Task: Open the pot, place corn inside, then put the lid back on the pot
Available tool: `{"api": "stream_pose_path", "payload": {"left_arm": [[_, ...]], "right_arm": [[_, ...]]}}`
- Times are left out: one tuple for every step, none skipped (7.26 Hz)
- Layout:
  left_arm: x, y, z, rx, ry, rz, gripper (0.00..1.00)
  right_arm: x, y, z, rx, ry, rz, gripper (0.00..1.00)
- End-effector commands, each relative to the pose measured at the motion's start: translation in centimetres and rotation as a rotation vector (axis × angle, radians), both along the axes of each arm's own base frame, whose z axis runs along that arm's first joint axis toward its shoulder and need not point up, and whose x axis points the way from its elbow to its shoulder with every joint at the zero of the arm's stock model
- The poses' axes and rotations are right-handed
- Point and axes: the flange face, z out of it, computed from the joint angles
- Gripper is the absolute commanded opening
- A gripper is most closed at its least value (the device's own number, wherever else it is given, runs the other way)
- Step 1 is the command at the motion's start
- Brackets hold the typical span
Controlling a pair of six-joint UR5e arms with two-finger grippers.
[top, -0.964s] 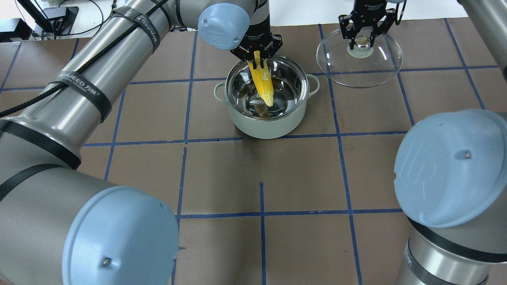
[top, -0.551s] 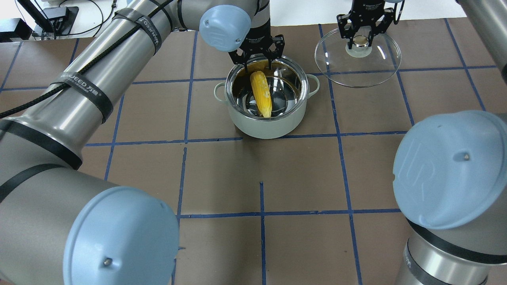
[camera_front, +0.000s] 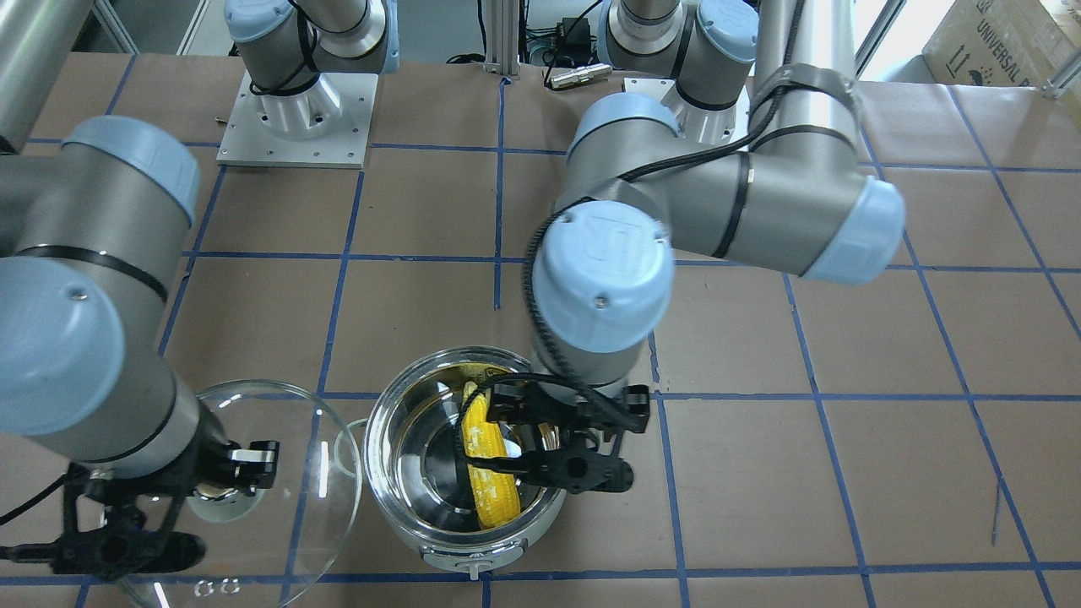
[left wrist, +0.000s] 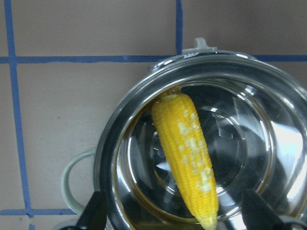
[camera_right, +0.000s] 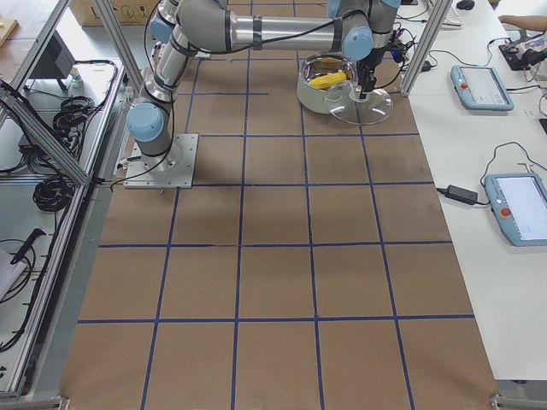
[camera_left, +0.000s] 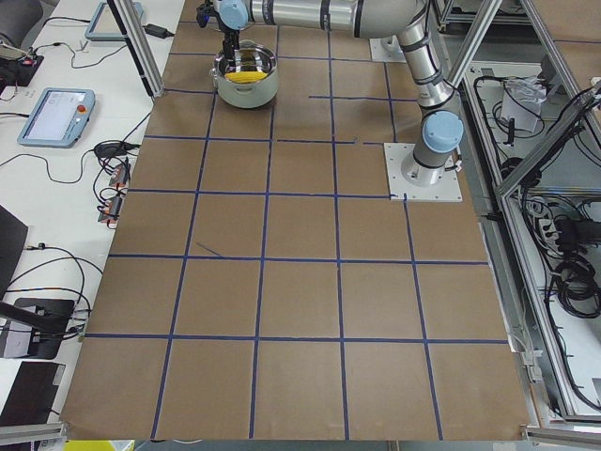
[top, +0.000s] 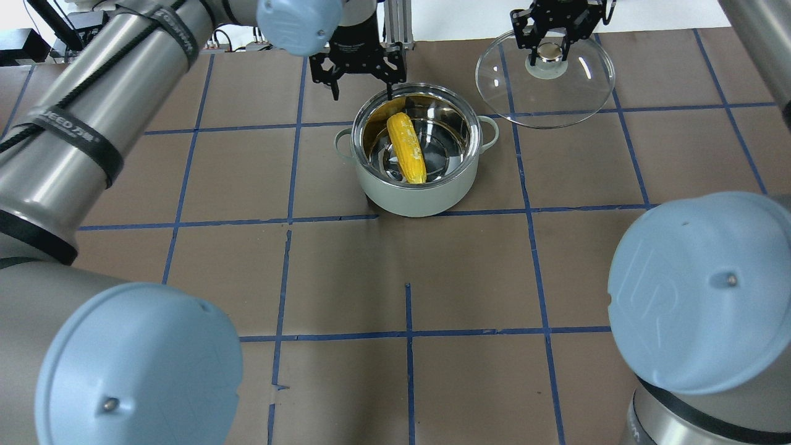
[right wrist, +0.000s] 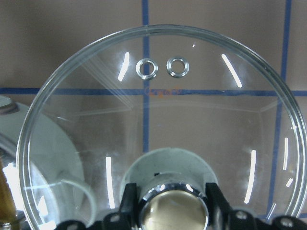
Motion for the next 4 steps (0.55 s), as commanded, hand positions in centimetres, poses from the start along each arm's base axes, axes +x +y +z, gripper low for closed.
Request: {"api": "stream_pose_path", "payload": {"left_arm": [[10.6,1.7,5.5,0.087,0.000,-0.041,1.00],[12.2,3.3,6.3,0.106,-0.001,-0.019,1.00],[12.9,5.8,6.5,0.121,-0.001,-0.011,1.00],[14.3,8.6,6.8,0.129,-0.014,0.004,1.00]], "right_arm": [[10.3,3.2,0.0,-0.022,-0.012,-0.024,0.21],[14.7,4.5,-0.5,-0.057,-0.021,-0.039,0.21],[17.3,5.4,-0.6,-0.081,-0.028,-0.040,0.21],[18.3,6.3,-1.4,-0.068,-0.026,-0.069,0.21]]}}
